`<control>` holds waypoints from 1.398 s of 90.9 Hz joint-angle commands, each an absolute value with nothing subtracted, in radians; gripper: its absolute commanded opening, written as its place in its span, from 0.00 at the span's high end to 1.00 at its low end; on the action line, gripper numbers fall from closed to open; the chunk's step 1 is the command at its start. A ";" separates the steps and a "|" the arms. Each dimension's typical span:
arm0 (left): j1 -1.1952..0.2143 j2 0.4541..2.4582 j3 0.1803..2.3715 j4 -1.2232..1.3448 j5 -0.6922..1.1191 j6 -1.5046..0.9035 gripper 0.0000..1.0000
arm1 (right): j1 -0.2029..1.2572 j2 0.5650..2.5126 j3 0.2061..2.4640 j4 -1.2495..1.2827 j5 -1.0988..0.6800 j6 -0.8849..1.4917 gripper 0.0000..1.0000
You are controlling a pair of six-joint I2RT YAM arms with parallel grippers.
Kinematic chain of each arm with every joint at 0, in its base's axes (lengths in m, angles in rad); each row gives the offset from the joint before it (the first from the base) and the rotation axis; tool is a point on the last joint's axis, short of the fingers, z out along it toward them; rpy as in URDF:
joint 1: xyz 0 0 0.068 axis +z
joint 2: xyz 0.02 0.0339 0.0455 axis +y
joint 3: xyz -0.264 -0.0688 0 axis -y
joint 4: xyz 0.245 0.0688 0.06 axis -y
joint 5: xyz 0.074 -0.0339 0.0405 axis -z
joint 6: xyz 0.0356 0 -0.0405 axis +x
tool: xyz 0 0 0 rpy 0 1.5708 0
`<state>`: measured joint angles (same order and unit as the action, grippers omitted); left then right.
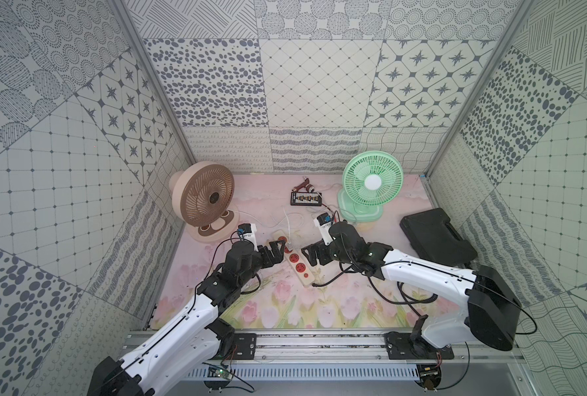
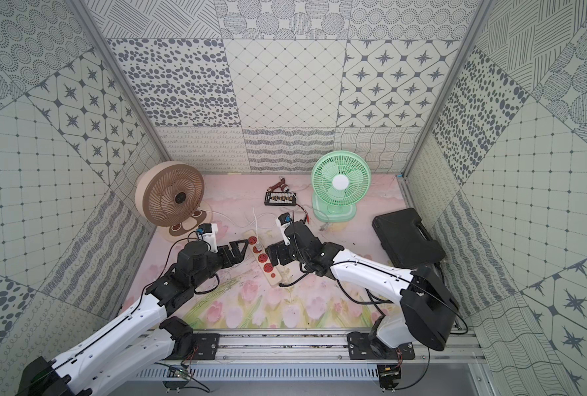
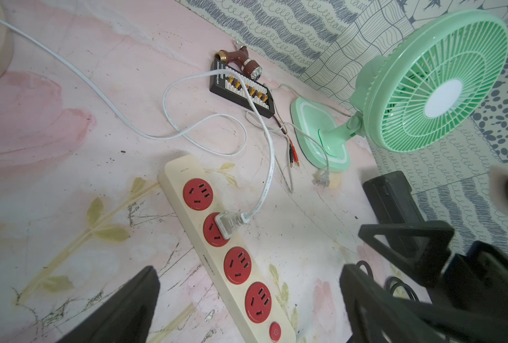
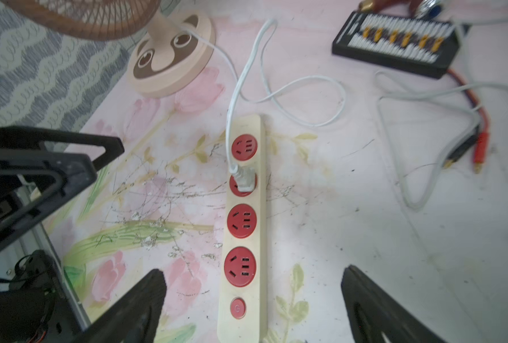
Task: Plug the desk fan into the power strip
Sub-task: Adjust the socket at the center of the board, then move the power cord to the center of the board.
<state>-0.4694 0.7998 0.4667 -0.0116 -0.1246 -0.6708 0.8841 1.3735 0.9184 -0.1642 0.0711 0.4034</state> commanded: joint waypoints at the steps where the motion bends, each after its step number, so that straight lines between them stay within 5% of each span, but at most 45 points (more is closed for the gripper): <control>1: -0.476 0.784 0.463 0.010 -0.111 -0.652 0.01 | 0.851 1.261 0.858 -0.187 0.160 0.449 0.03; 20: -0.506 0.796 0.472 0.022 -0.124 -0.623 0.01 | 0.636 1.082 0.716 -0.146 0.019 0.455 0.03; 68: -0.668 0.795 0.634 -0.057 -0.189 -0.599 0.00 | 0.585 0.785 0.403 0.012 0.363 0.378 0.03; 127: -0.749 1.595 1.264 -0.312 -0.023 -0.748 0.03 | 0.521 0.680 0.358 -0.018 0.390 0.422 0.03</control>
